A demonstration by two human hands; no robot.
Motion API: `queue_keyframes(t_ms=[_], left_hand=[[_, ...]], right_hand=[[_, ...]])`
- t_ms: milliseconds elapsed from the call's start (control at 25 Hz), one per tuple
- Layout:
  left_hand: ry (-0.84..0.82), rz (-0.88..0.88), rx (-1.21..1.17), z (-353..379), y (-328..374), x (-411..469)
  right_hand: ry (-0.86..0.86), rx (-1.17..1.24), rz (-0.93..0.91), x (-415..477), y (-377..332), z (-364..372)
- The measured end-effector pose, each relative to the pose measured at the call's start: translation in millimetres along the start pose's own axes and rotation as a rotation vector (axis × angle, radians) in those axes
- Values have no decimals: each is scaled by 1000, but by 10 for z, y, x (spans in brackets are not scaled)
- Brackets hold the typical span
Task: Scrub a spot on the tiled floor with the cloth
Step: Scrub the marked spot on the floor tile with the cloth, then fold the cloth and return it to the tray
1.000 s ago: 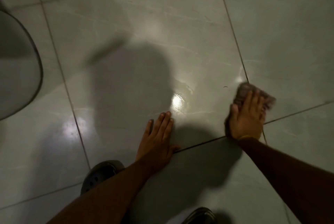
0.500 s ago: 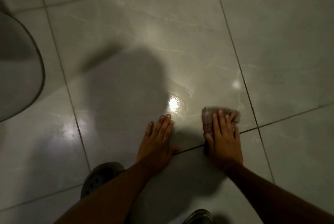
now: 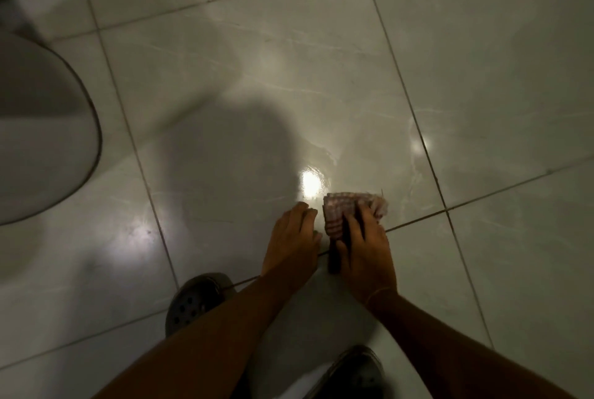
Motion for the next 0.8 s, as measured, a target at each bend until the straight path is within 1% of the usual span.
queue_keyframes(t_ms=[80,120,200,280,320,360,440,520,600,680,800], left_hand=[[-73,-298,-311,41,121,39],[-114,-452,-428,101,166,68],[-173,-687,-569,229,248,156],[-236,-840,-627,236,329,241],[-255,-883,-648,188,359,269],[-256,-901,-674,100,393,291],[-215,-858,-712,-277,511,309],[-168,-790,-774,-846,618,296],[-143,-737,-846,-1497,666,312],[-115,-637,-789,-2258,635,409],[-40,-490,-627,-3403,503,627]], right_hand=[[125,193,332,-45,92,-104],[148,314,506,-23,149,-124],[95,568,769,90,188,-130],[-7,734,910,189,168,-188],[-38,773,928,218,134,-270],[-53,799,927,234,68,-390],[-61,858,888,257,-121,-711],[-48,875,814,310,-404,-1142],[-40,894,700,414,-802,-1638],[-38,925,552,553,-1307,-2189],[-23,877,315,838,-2160,-3004]])
Point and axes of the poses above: each hand's wrist, its own x-axis towards the middle knuckle, its own z-axis out of the palm, y = z × x, the point moved 6 cm from there along x, towards the middle knuckle, and after that the axes turned 3 degrees about -z, right-handed, at the moved point
